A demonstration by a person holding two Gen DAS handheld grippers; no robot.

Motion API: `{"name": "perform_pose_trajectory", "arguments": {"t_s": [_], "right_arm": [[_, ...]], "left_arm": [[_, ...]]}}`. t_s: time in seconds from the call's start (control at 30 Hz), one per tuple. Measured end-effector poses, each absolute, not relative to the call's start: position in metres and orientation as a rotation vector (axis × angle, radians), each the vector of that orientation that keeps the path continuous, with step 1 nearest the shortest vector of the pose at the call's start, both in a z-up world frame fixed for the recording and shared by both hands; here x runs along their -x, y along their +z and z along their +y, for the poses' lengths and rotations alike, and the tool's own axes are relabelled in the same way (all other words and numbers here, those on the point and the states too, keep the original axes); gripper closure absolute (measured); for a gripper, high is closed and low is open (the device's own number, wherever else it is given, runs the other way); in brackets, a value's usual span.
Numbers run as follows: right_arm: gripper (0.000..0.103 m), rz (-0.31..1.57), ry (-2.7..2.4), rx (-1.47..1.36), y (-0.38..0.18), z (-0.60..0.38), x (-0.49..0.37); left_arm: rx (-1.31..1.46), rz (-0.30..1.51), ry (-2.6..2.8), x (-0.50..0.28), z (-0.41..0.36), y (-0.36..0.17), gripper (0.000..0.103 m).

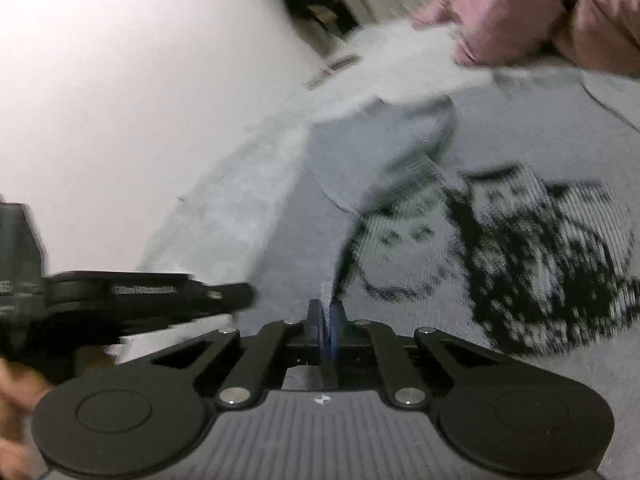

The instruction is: Fold clothes

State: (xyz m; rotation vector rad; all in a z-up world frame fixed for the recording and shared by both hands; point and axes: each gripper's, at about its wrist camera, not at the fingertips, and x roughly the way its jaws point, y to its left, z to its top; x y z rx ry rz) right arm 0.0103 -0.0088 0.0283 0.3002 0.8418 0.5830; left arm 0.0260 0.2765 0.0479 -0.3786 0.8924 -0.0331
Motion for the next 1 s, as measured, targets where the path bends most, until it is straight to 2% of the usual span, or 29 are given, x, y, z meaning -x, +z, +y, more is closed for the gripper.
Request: {"name": "perform_pose_trajectory", "arguments": {"t_s": [0.07, 0.13, 0.17, 0.2, 0.37, 0.67, 0.77, 0.8, 0.87, 1.0], "right_arm": [[0.093, 0.848, 0.573, -0.302, 0.028, -0.011, -0.005], [0.08, 0.837, 0.577, -0.286, 0.031, -0.014, 0.006], [0.073, 0.828, 0.58, -0.273, 0.034, -0.016, 0.014], [0.071, 0.82, 0.579, -0.256, 0.037, -0.017, 0.023], [0.071, 0.822, 0.595, -0.257, 0.042, -0.03, 0.065], [0.07, 0.836, 0.621, -0.264, 0.039, -0.042, 0.13], [0.07, 0.837, 0.625, -0.256, 0.041, -0.044, 0.142], [0.07, 0.836, 0.624, -0.252, 0.041, -0.044, 0.146], [0.071, 0.841, 0.626, -0.258, 0.04, -0.044, 0.152], [0.092, 0.843, 0.617, -0.257, 0.036, -0.044, 0.168]], "left_arm": [[0.375, 0.892, -0.043, -0.025, 0.275, 0.046, 0.093], [0.408, 0.894, -0.047, -0.02, 0.281, 0.049, 0.089], [0.427, 0.895, -0.048, -0.017, 0.284, 0.05, 0.084], [0.434, 0.895, -0.041, -0.011, 0.287, 0.053, 0.081], [0.472, 0.915, -0.029, 0.033, 0.29, 0.059, 0.073], [0.36, 0.896, -0.056, 0.122, 0.244, 0.058, 0.074], [0.304, 0.9, -0.054, 0.131, 0.23, 0.055, 0.079], [0.293, 0.901, -0.058, 0.133, 0.226, 0.054, 0.089], [0.284, 0.899, -0.059, 0.137, 0.223, 0.053, 0.092], [0.304, 0.898, -0.044, 0.141, 0.227, 0.053, 0.094]]}}
